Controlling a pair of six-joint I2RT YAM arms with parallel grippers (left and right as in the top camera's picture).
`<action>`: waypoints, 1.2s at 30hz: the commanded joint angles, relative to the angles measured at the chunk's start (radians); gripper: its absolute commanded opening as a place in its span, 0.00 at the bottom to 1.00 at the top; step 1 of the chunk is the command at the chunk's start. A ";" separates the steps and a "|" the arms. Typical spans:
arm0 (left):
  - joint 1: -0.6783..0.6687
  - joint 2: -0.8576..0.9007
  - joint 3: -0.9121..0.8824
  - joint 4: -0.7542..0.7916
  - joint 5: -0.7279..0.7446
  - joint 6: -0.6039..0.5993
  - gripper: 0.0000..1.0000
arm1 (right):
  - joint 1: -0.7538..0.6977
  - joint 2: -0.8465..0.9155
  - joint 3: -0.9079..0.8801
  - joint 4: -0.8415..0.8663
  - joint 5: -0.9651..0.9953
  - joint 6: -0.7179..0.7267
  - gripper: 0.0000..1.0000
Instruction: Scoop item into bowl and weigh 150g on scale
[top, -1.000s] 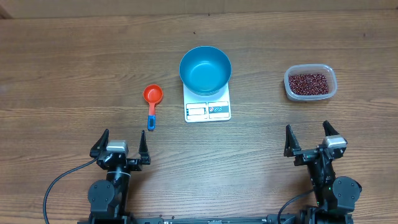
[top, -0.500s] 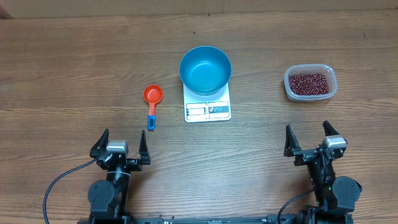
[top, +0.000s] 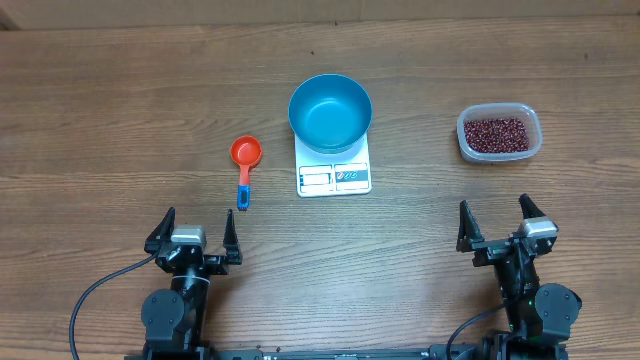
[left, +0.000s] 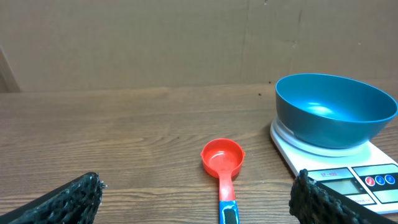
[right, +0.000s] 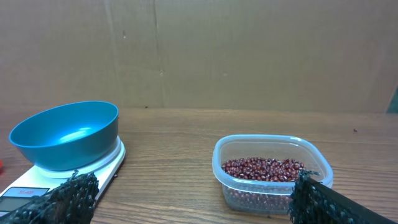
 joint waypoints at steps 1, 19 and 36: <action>0.006 -0.010 -0.004 -0.002 0.000 -0.006 1.00 | 0.005 -0.011 -0.011 0.003 0.010 0.000 1.00; 0.006 -0.010 -0.004 -0.002 0.000 -0.029 0.99 | 0.005 -0.011 -0.011 0.003 0.010 0.000 1.00; 0.006 -0.004 -0.004 -0.002 -0.001 -0.028 1.00 | 0.005 -0.011 -0.011 0.003 0.010 0.000 1.00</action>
